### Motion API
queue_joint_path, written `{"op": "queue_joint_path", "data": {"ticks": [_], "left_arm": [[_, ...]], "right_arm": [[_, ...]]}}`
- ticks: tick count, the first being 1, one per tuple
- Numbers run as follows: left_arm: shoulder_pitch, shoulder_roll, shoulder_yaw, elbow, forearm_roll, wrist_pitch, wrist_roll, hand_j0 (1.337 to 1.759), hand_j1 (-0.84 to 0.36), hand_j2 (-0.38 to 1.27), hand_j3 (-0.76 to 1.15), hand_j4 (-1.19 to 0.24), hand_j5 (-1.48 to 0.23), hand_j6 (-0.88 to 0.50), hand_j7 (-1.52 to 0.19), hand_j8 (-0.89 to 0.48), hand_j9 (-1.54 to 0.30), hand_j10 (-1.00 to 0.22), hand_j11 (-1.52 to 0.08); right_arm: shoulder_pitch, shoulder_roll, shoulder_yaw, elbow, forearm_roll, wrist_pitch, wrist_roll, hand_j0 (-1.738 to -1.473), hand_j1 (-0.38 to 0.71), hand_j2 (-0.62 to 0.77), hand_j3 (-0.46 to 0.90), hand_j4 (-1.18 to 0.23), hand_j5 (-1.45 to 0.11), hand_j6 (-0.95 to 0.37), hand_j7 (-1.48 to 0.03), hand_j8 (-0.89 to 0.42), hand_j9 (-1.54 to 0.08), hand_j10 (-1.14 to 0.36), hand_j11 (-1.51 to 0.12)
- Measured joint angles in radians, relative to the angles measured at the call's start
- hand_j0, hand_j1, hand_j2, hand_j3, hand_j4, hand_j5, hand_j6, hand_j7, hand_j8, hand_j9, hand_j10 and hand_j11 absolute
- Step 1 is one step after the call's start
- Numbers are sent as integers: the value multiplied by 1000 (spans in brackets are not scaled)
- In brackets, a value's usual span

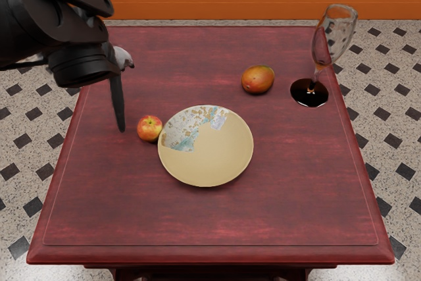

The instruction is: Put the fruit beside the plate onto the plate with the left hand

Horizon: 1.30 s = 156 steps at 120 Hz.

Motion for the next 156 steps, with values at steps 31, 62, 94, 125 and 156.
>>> {"op": "queue_joint_path", "data": {"ticks": [31, 62, 94, 125, 156], "left_arm": [[111, 0, -156, -16, 253, 87, 99, 1658, 349, 0, 0, 0, 0, -1, 0, 0, 0, 0, 0], [193, 0, -202, 9, 286, 99, 101, 1658, 320, 5, 0, -25, -32, -25, -32, -25, -32, -25, -32], [276, 0, -202, 57, 289, 263, 98, 1658, 263, 15, 0, -72, -94, -73, -93, -73, -93, -72, -93], [310, 0, -261, 59, 291, 334, 66, 1658, 246, 18, 0, -87, -112, -87, -112, -87, -112, -87, -112], [320, 0, -234, 56, 293, 334, 60, 1658, 242, 18, 0, -90, -116, -90, -116, -90, -116, -89, -116]], "right_arm": [[0, 0, 0, 0, 0, 0, 0, -1658, -322, -5, 0, -22, -29, -22, -29, -22, -29, -22, -29], [0, 0, 0, 0, 0, 0, 0, -1658, -322, -5, 0, -22, -29, -22, -29, -22, -29, -22, -29], [0, 0, 0, 0, 0, 0, 0, -1658, -322, -5, 0, -22, -29, -22, -29, -22, -29, -22, -29], [0, 0, 0, 0, 0, 0, 0, -1658, -322, -5, 0, -22, -29, -22, -29, -22, -29, -22, -29], [0, 0, 0, 0, 0, 0, 0, -1658, -322, -5, 0, -22, -29, -22, -29, -22, -29, -22, -29]]}}
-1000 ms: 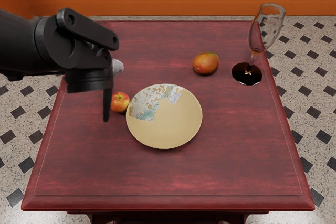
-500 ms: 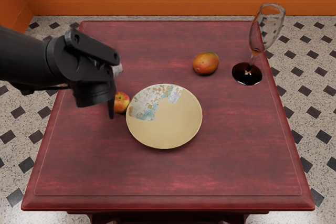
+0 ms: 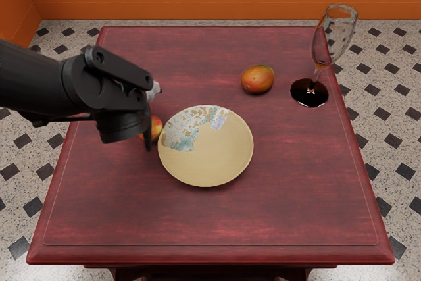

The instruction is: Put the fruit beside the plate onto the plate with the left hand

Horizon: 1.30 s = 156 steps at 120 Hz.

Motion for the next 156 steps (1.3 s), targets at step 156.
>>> {"op": "queue_joint_path", "data": {"ticks": [156], "left_arm": [[123, 0, -39, 24, 17, 158, -8, 1658, -1, 59, 0, -292, -380, -293, -380, -293, -380, -292, -380]], "right_arm": [[0, 0, 0, 0, 0, 0, 0, -1658, -322, -5, 0, -22, -29, -22, -29, -22, -29, -22, -29]]}}
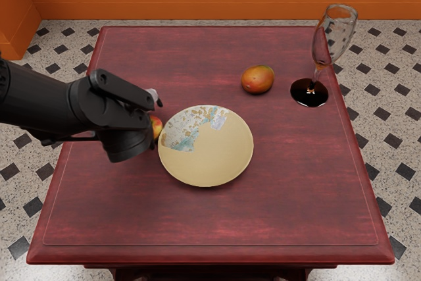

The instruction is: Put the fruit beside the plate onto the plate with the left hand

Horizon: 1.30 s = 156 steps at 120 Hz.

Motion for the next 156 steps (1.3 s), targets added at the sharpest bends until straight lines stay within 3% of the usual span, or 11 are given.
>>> {"op": "queue_joint_path", "data": {"ticks": [70, 96, 120, 156], "left_arm": [[6, 0, -5, 0, -1, 0, 0, 1658, -95, 75, 0, -371, -482, -371, -482, -371, -482, -371, -482], [11, 0, -3, 0, 1, -2, 1, 1657, -224, 118, 0, -488, -641, -489, -641, -483, -641, -489, -641], [8, 0, -1, 0, -3, -8, 2, 1654, -259, 214, 0, -618, -806, -426, -813, -412, -823, -609, -823], [-13, 0, 29, -2, -62, -10, 5, 1653, -295, 237, 0, -662, -935, -337, -921, -335, -919, -559, -923]], "right_arm": [[0, 0, 0, 0, 0, 0, 0, -1658, -322, -5, 0, -22, -29, -22, -29, -22, -29, -22, -29], [0, 0, 0, 0, 0, 0, 0, -1658, -322, -5, 0, -22, -29, -22, -29, -22, -29, -22, -29], [0, 0, 0, 0, 0, 0, 0, -1658, -322, -5, 0, -22, -29, -22, -29, -22, -29, -22, -29], [0, 0, 0, 0, 0, 0, 0, -1658, -322, -5, 0, -22, -29, -22, -29, -22, -29, -22, -29]]}}
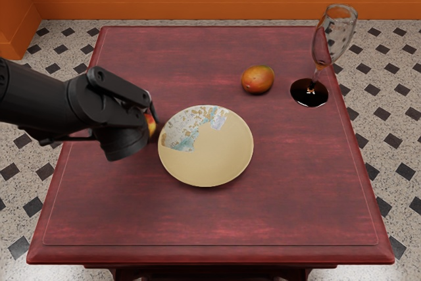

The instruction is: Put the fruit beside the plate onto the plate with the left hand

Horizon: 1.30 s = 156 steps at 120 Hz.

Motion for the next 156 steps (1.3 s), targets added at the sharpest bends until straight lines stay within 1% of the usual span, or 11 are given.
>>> {"op": "queue_joint_path", "data": {"ticks": [1, 10, 17, 18, 33, 54, 68, 84, 112, 125, 156], "left_arm": [[-5, 0, 1, -1, -3, 0, 0, 1653, -290, 256, 0, -660, -941, -333, -923, -328, -920, -558, -923], [-41, 0, 4, -9, -19, 0, 1, 1653, -301, 226, 0, -663, -953, -329, -931, -330, -930, -550, -933], [-65, 0, 8, -17, -31, 0, 3, 1653, -294, 251, 0, -661, -964, -322, -937, -317, -935, -548, -937], [-68, 0, 9, -18, -31, 0, 3, 1653, -298, 232, 0, -662, -964, -322, -938, -322, -936, -548, -938], [-124, 0, 19, -27, -41, -1, 7, 1653, -302, 239, 0, -660, -974, -318, -942, -318, -940, -542, -942], [-162, 0, 26, -30, -43, 0, 9, 1652, -297, 232, 0, -662, -977, -317, -949, -316, -944, -545, -945], [-167, 0, -4, -30, -41, 0, 10, 1652, -290, 229, 0, -663, -976, -318, -951, -316, -946, -548, -946], [-180, 0, -78, -28, -37, -1, 9, 1652, -289, 221, 0, -660, -983, -316, -956, -317, -948, -550, -945], [-167, 0, -199, -29, -35, -10, 7, 1653, -289, 232, 0, -652, -989, -314, -955, -315, -944, -550, -939], [-167, 0, -233, -30, -36, -23, 8, 1653, -293, 236, 0, -647, -993, -314, -954, -315, -940, -550, -935], [-159, 0, -275, -30, -33, -29, 8, 1652, -282, 215, 0, -656, -975, -326, -949, -324, -939, -554, -937]], "right_arm": [[0, 0, 0, 0, 0, 0, 0, -1658, -322, -5, 0, -22, -29, -22, -29, -22, -29, -22, -29], [0, 0, 0, 0, 0, 0, 0, -1658, -322, -5, 0, -22, -29, -22, -29, -22, -29, -22, -29], [0, 0, 0, 0, 0, 0, 0, -1658, -322, -5, 0, -22, -29, -22, -29, -22, -29, -22, -29], [0, 0, 0, 0, 0, 0, 0, -1658, -322, -5, 0, -22, -29, -22, -29, -22, -29, -22, -29], [0, 0, 0, 0, 0, 0, 0, -1658, -322, -5, 0, -22, -29, -22, -29, -22, -29, -22, -29], [1, 0, 0, 0, 0, 0, 0, -1658, -322, -5, 0, -22, -29, -22, -29, -22, -29, -22, -29], [0, 0, 0, 0, 0, 0, 0, -1658, -322, -5, 0, -22, -29, -22, -29, -22, -29, -22, -29], [0, 0, 0, 0, 0, 0, 0, -1658, -322, -5, 0, -22, -29, -22, -29, -22, -29, -22, -29], [0, 0, 0, 0, 0, 0, 0, -1658, -322, -5, 0, -22, -29, -22, -29, -22, -29, -22, -29], [0, 0, 0, 0, 0, 0, 0, -1658, -322, -5, 0, -22, -29, -22, -29, -22, -29, -22, -29], [0, 0, 0, 0, 0, 0, 0, -1658, -322, -5, 0, -22, -29, -22, -29, -22, -29, -22, -29]]}}
